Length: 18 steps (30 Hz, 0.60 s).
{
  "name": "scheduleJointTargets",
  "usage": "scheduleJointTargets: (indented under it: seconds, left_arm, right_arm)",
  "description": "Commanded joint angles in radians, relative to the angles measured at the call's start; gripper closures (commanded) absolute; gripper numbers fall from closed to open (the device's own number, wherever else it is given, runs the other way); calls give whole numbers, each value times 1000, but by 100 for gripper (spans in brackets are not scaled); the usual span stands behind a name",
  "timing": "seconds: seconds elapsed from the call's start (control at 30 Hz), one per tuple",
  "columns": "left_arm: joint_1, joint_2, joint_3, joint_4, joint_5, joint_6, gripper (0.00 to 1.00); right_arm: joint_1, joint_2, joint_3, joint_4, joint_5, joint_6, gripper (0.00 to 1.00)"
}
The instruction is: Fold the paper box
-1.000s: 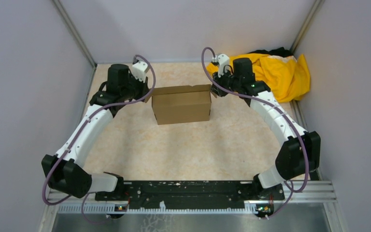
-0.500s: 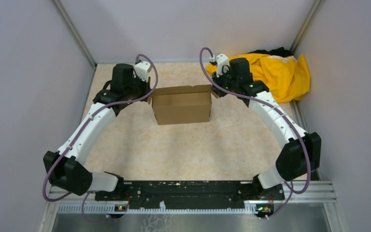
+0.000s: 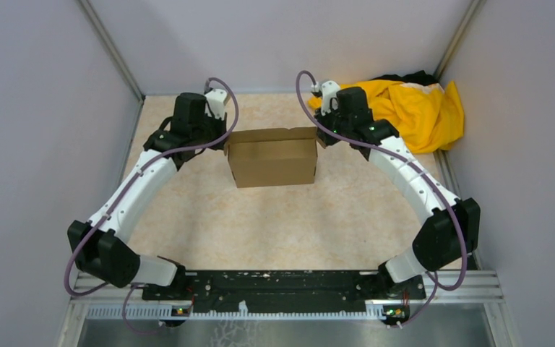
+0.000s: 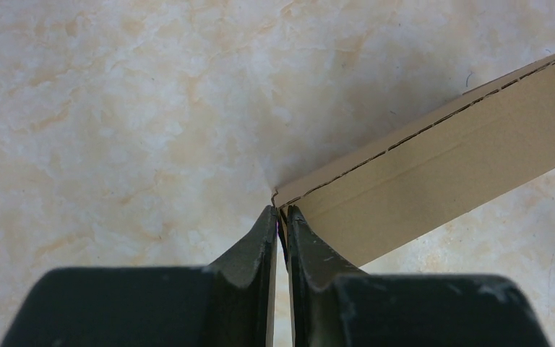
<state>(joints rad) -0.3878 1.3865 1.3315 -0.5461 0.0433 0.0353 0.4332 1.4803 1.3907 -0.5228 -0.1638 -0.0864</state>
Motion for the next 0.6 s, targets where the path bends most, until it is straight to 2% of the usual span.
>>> scheduleJointTargets:
  seconds: [0.0, 0.57]
  left_arm:
    - [-43, 24, 34, -13, 9, -75, 86]
    - [-75, 42, 61, -48, -65, -177, 86]
  right_arm:
    - [43, -6, 50, 41, 25, 67, 100]
    - [62, -1, 62, 24, 74, 201, 100]
